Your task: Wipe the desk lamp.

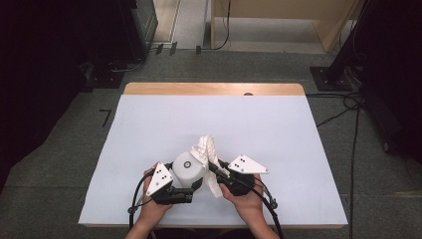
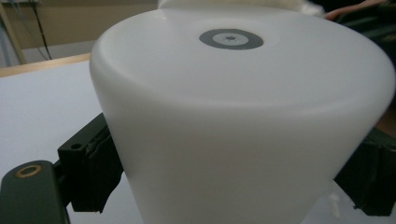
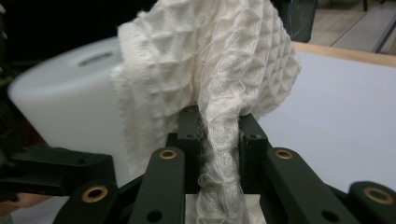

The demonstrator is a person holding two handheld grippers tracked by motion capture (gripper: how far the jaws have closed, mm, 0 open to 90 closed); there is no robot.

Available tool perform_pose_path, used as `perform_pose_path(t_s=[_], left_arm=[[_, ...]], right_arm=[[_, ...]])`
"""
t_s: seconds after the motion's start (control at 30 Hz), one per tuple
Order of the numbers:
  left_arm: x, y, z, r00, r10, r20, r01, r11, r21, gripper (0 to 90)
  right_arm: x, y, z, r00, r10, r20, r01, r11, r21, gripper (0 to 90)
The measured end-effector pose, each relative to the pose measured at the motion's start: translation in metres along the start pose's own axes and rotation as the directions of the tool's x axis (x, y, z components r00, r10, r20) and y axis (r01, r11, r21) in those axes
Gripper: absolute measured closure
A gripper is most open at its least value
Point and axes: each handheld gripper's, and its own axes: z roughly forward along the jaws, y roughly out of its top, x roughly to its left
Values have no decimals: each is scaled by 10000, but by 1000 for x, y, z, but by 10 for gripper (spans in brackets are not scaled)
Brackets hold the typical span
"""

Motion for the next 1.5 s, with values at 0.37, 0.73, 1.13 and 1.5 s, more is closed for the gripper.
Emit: perform_pose_path(t_s=[0.37, 0.73, 1.13, 1.5], left_arm=[[5, -1, -2, 10000, -57, 52, 58, 10000, -73, 88], [5, -1, 0, 9999, -91, 128, 92, 9999, -70, 88], [32, 5, 8, 9678, -449, -2476, 436, 9990, -108, 87], [51, -15, 19, 9519, -465, -3027, 617, 9973, 408, 85]], right_arm=[[-12, -2, 0, 9992, 340, 217, -344, 9992, 202, 762], [-3, -10, 8, 9999, 144, 2, -144, 9994, 306, 765], [-38, -2, -9, 9925, 447, 1139, -442, 9990, -71, 765], [-64, -12, -7, 9712, 106, 2381, -295, 9967, 757, 762]])
